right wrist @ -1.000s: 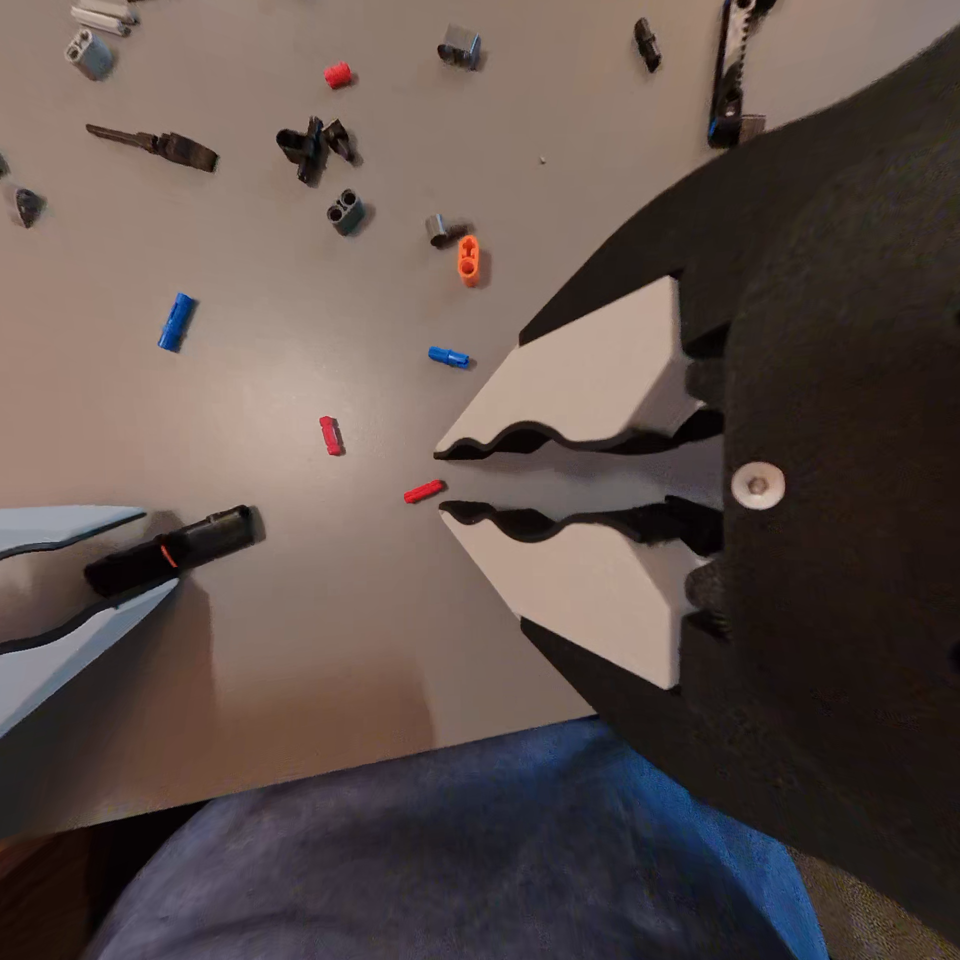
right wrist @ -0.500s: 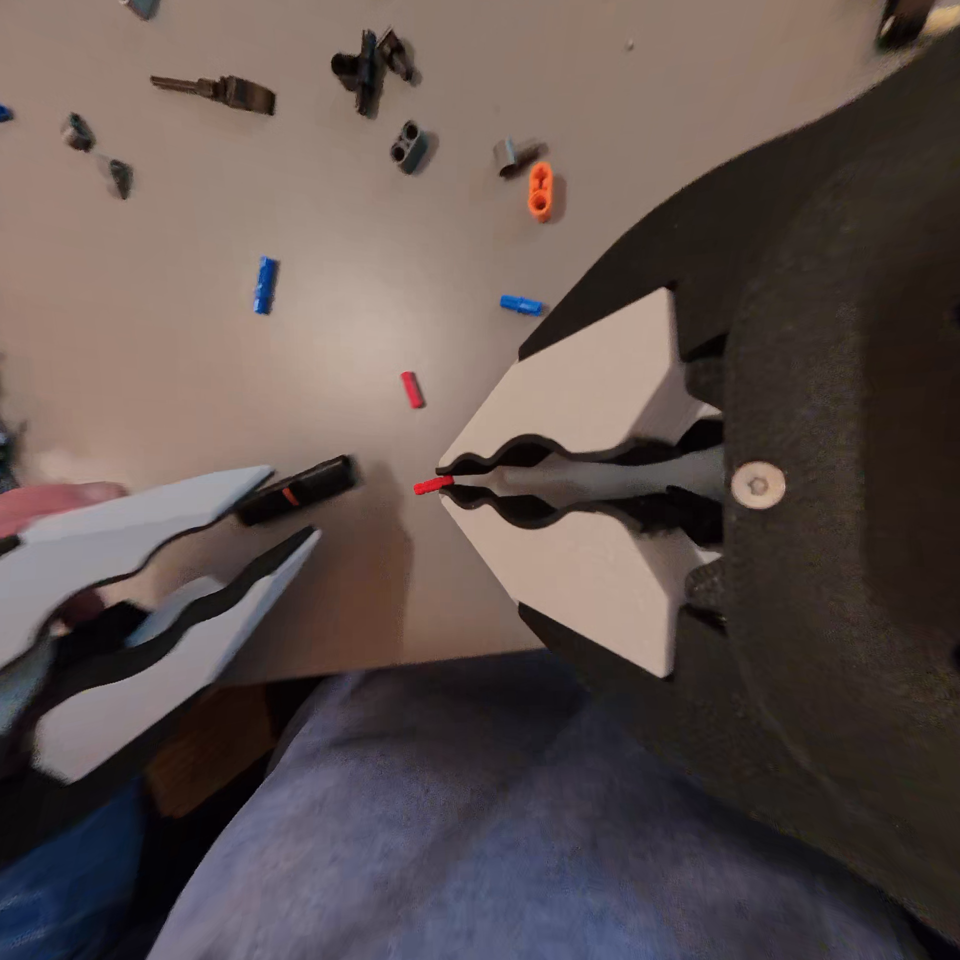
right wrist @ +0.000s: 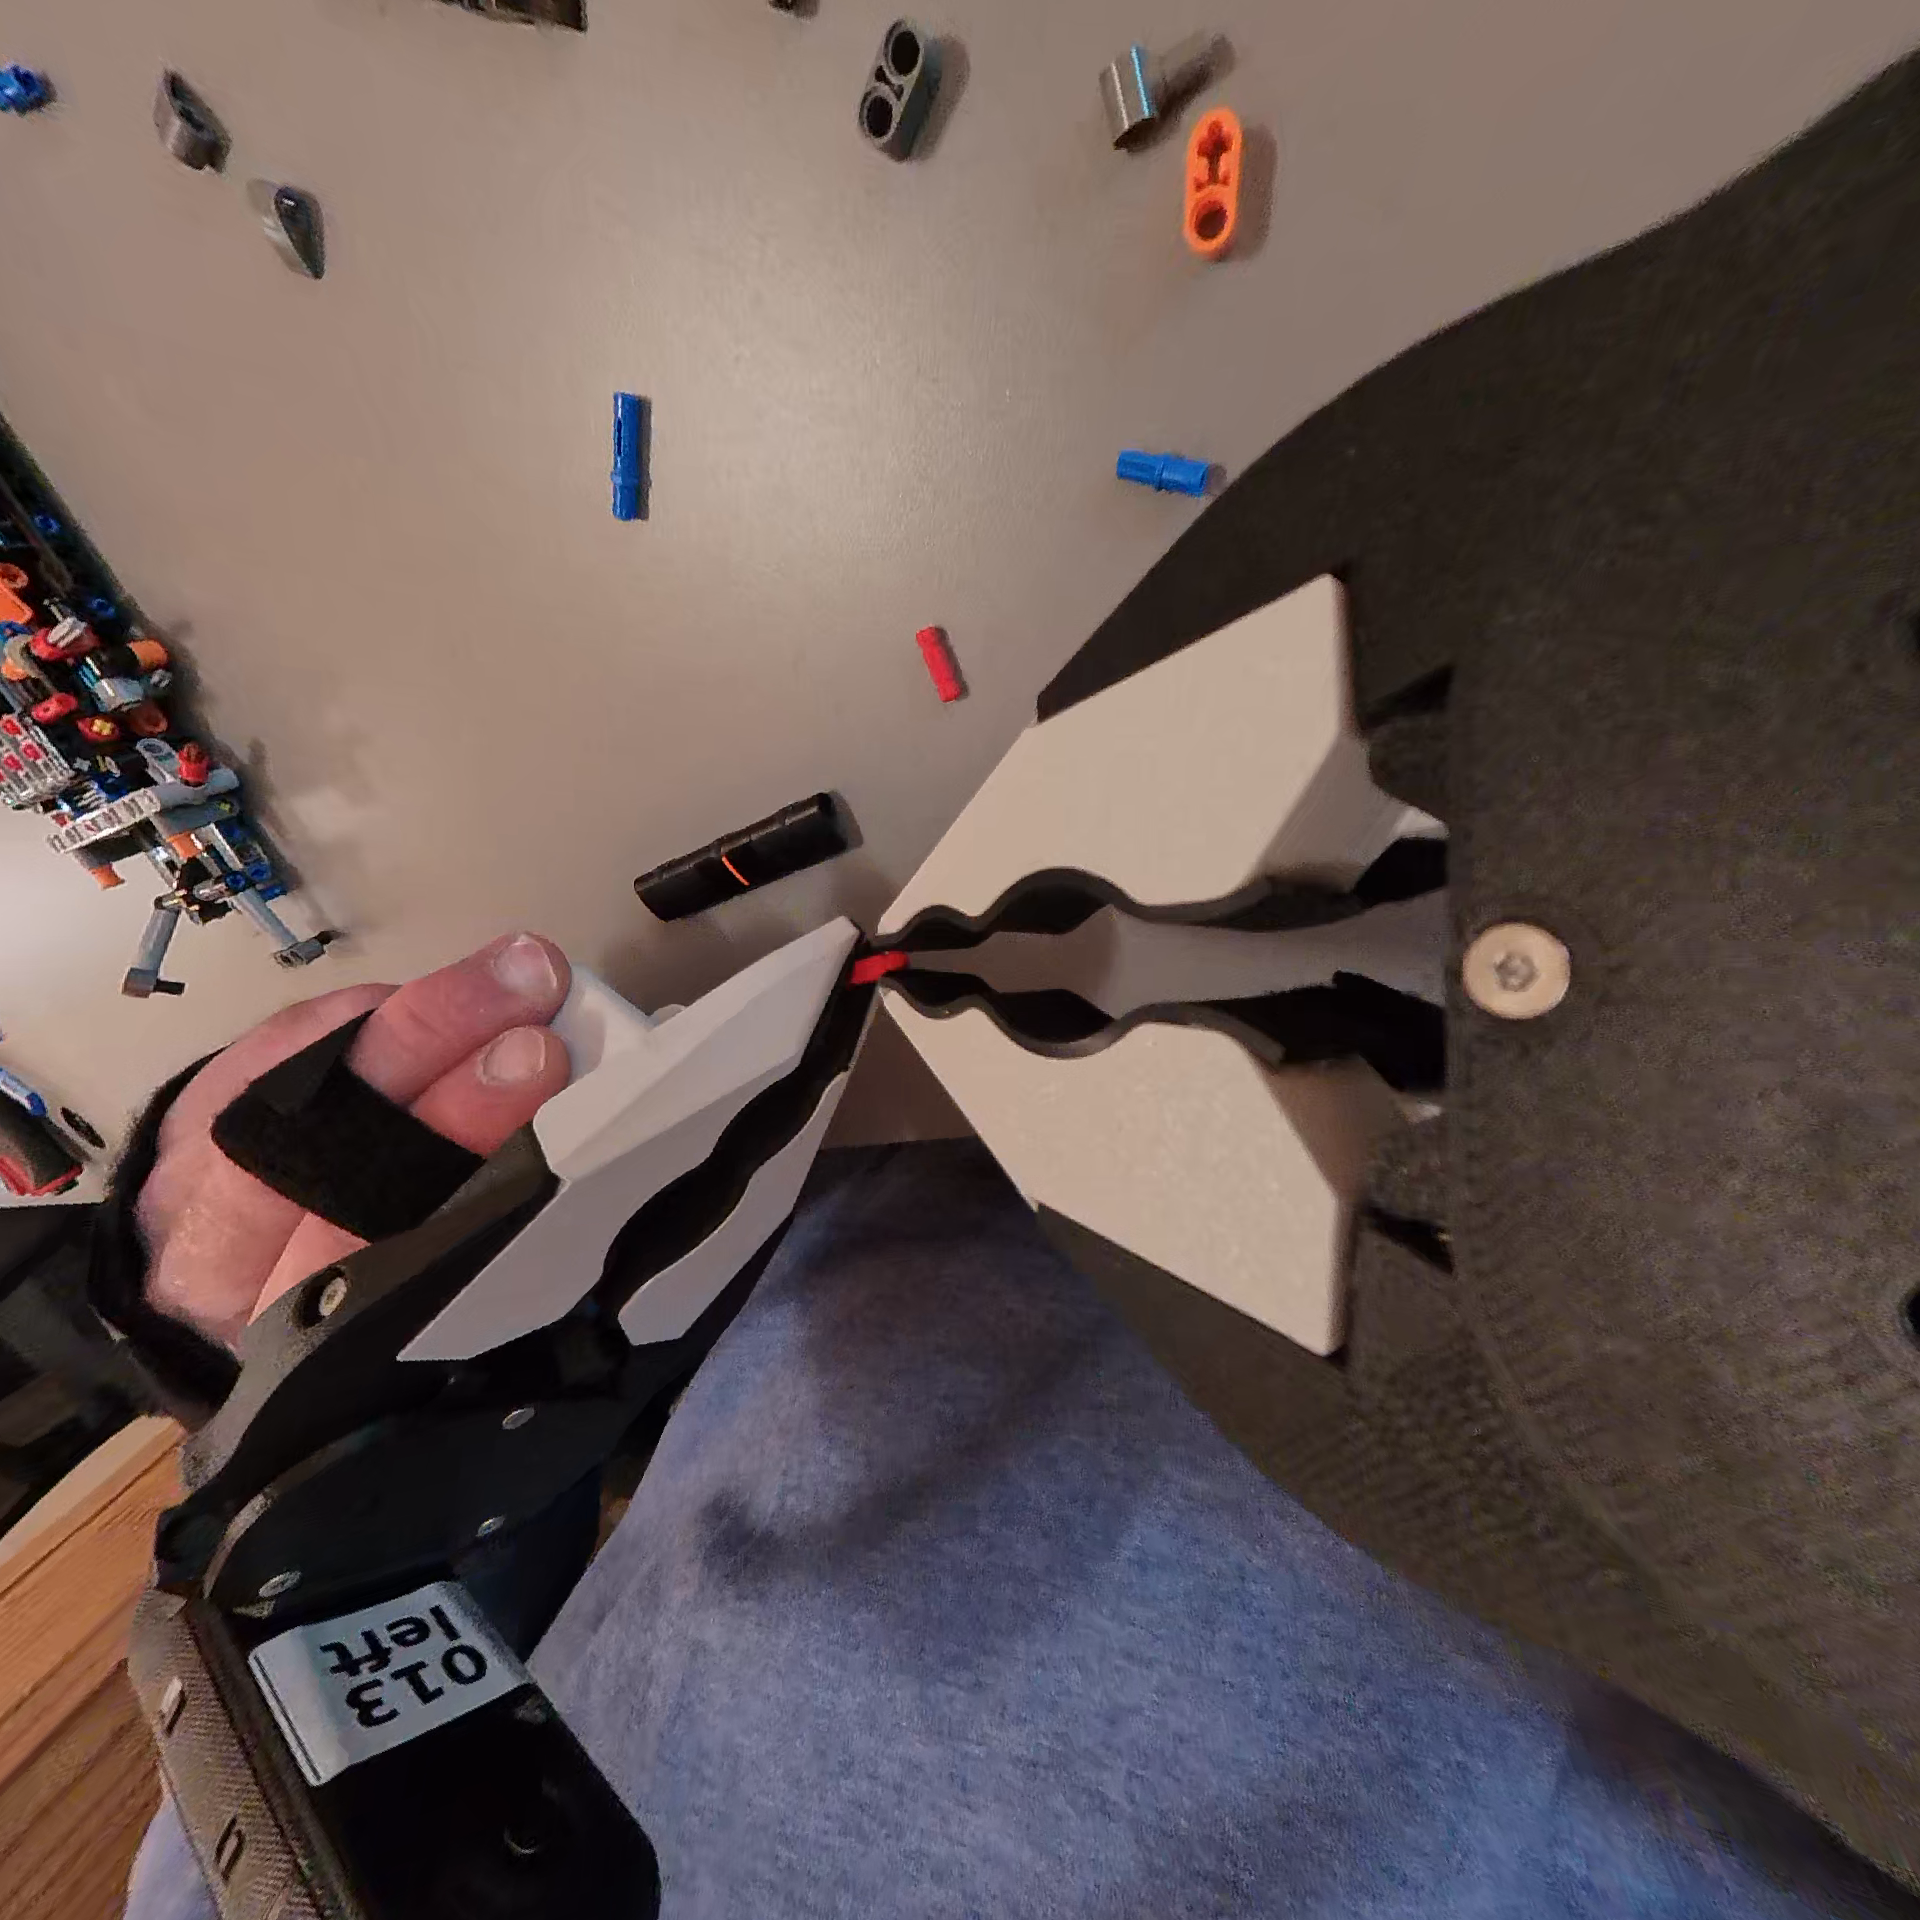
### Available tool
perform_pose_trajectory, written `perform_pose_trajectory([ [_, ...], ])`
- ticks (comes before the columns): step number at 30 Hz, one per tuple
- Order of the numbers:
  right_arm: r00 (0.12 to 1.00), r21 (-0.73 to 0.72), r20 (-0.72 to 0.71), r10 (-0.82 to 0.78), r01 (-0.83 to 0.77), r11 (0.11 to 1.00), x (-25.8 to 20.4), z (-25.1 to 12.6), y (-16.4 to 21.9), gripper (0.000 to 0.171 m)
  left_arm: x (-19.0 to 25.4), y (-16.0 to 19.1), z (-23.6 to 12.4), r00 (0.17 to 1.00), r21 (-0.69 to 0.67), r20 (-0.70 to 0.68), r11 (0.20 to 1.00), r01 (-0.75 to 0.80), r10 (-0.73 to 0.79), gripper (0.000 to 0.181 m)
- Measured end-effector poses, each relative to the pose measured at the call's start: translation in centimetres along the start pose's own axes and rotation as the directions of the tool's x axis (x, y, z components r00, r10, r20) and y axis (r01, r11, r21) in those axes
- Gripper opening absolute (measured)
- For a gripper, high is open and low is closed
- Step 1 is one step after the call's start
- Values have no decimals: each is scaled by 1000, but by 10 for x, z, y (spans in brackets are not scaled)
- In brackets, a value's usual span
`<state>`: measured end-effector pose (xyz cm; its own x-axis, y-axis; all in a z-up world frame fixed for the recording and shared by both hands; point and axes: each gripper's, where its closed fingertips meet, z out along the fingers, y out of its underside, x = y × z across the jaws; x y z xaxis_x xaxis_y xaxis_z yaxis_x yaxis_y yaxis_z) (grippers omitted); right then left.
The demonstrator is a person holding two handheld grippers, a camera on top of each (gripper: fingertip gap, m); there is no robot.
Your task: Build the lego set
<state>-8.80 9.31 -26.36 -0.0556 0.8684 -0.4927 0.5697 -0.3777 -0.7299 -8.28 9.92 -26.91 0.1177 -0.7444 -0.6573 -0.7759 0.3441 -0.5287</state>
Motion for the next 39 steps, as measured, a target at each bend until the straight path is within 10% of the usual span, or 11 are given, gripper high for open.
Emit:
perform_pose_trajectory([
  [39, 924, 418, 345, 167, -311, 853, -20, -26, -52, 2, -46, -22, -28, 956, 57, 293, 997, -46, 27, 1],
])
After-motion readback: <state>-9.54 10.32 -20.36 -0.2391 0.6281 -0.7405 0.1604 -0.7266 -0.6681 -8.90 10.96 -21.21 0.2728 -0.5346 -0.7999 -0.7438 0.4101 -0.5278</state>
